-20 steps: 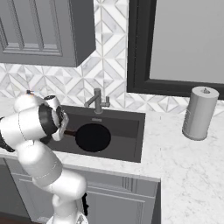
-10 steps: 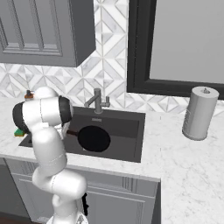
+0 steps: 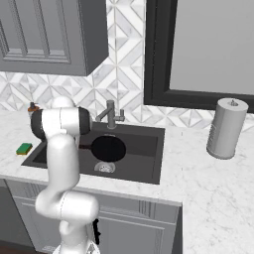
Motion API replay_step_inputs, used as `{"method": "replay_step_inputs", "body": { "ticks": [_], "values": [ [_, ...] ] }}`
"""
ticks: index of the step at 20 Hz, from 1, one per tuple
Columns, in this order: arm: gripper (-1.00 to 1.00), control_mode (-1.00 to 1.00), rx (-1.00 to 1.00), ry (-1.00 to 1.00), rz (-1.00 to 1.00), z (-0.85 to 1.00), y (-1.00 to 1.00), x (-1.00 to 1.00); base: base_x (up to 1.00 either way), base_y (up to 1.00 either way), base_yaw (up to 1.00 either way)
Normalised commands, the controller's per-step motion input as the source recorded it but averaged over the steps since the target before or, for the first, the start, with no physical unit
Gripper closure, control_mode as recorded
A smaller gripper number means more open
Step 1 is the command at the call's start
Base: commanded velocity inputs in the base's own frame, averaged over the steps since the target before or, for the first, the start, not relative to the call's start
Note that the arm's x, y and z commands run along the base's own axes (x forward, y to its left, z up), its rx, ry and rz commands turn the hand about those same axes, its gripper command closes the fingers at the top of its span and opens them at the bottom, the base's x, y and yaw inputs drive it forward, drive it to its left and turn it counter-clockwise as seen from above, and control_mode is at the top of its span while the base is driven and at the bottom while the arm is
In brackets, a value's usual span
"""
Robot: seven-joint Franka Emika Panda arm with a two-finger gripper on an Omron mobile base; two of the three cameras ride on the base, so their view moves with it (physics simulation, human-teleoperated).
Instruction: Pick the pan and sponge and place them into the sink. Then turn on the water.
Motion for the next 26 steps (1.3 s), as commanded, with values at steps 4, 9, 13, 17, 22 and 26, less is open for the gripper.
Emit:
{"method": "replay_step_inputs", "body": {
  "ticks": [4, 9, 13, 17, 22, 26],
  "values": [
    [1.0, -1.0, -0.03, -0.01, -0.03, -0.67, 0.13, 0.25, 0.0, 0.0, 0.0],
    [1.0, -1.0, 0.0, 0.0, -0.06, -0.88, 0.12, 0.0, 0.0, 0.0, 0.0],
    [1.0, -1.0, 0.0, -0.04, -0.09, -0.81, 0.08, -0.15, 0.0, 0.0, 0.0],
    [1.0, -1.0, 0.0, -0.1, -0.1, -0.81, 0.0, -0.48, 0.0, 0.0, 0.0],
    [1.0, -1.0, 0.0, -0.12, -0.11, -0.8, 0.01, -0.49, 0.0, 0.0, 0.0],
    [1.0, -1.0, 0.0, -0.15, -0.11, -0.97, 0.0, -0.67, 0.0, 0.0, 0.0]
  ]
}}
